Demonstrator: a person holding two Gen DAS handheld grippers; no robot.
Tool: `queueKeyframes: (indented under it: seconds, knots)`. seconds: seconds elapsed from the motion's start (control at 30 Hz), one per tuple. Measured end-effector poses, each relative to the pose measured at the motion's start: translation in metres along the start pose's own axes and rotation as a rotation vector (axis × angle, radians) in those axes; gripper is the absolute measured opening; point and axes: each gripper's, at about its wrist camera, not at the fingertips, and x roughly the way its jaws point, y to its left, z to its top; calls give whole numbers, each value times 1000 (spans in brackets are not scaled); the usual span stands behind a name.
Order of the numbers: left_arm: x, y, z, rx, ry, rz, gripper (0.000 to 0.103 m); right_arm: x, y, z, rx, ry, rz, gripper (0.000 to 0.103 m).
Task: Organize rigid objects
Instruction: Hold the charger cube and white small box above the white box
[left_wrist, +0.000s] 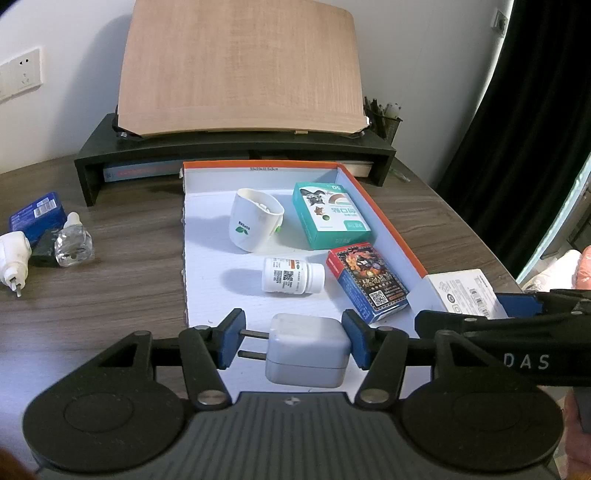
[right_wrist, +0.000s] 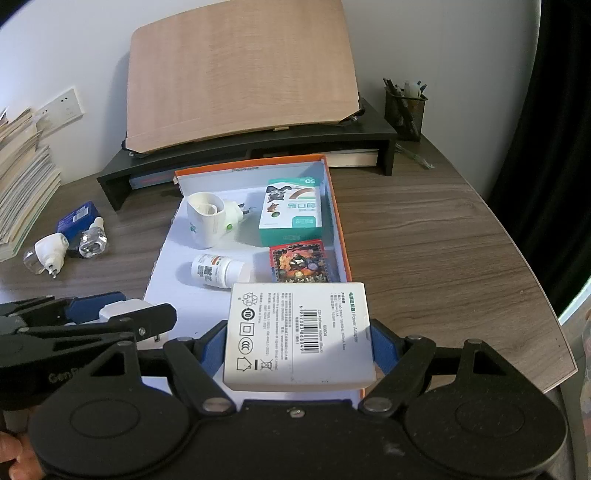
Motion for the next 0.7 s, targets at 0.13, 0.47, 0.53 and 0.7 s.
queueKeyframes:
  seconds: [0.13, 0.47, 0.53, 0.7]
  knots:
    - [2, 0, 0, -3, 2, 1, 58, 1, 0, 1, 0, 1, 1, 93]
    - [5, 3, 3, -2, 7, 0, 58, 8, 0, 6, 3, 3, 0, 93]
    - [7, 4, 5, -2, 9, 1, 58, 11, 1, 9, 2, 5, 1, 93]
    - [11, 8, 8, -6, 15, 6, 58, 17, 5, 14, -1, 9, 5, 93]
